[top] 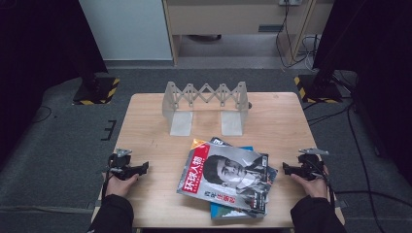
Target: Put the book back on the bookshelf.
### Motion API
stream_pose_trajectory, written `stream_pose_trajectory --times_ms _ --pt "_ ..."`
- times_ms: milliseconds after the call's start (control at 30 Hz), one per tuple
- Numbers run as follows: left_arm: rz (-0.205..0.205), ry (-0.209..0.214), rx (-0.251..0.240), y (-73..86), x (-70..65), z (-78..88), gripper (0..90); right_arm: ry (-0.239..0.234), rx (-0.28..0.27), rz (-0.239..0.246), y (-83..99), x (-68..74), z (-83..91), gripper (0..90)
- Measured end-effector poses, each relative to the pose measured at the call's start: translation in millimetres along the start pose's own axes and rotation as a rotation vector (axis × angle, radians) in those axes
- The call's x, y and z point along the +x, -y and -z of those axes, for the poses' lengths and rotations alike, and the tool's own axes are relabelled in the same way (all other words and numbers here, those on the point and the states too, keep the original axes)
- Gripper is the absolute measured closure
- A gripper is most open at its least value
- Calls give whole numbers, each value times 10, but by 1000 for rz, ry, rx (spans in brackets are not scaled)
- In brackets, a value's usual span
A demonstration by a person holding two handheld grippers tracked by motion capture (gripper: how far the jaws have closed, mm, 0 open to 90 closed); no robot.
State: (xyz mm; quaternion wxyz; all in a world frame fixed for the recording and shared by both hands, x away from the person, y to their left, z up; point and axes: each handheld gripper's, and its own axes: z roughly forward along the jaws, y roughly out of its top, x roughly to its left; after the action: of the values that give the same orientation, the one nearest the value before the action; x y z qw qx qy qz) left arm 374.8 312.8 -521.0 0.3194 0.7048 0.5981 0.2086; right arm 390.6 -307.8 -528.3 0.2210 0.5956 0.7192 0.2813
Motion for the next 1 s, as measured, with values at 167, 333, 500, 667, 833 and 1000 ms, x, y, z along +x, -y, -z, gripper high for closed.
stream_pose_trajectory --times_ms 167,333,500,667,833,1000 --pt "12 35 -37 -41 -71 112 167 -10 -34 -72 -54 -12 117 89" --pt "1 93 -72 -74 -212 222 182 -46 -53 -101 -99 42 216 111" --pt "-15 117 -94 -101 -315 304 197 -61 -30 -114 -110 76 243 110" --pt "-3 136 -105 -125 -361 381 205 -81 -68 -111 -144 143 346 116" --pt "-9 180 -143 -138 -432 466 214 -138 -102 -113 -187 239 435 118" --pt "-11 222 -151 -142 -524 512 226 -180 -153 -103 -220 346 536 119"
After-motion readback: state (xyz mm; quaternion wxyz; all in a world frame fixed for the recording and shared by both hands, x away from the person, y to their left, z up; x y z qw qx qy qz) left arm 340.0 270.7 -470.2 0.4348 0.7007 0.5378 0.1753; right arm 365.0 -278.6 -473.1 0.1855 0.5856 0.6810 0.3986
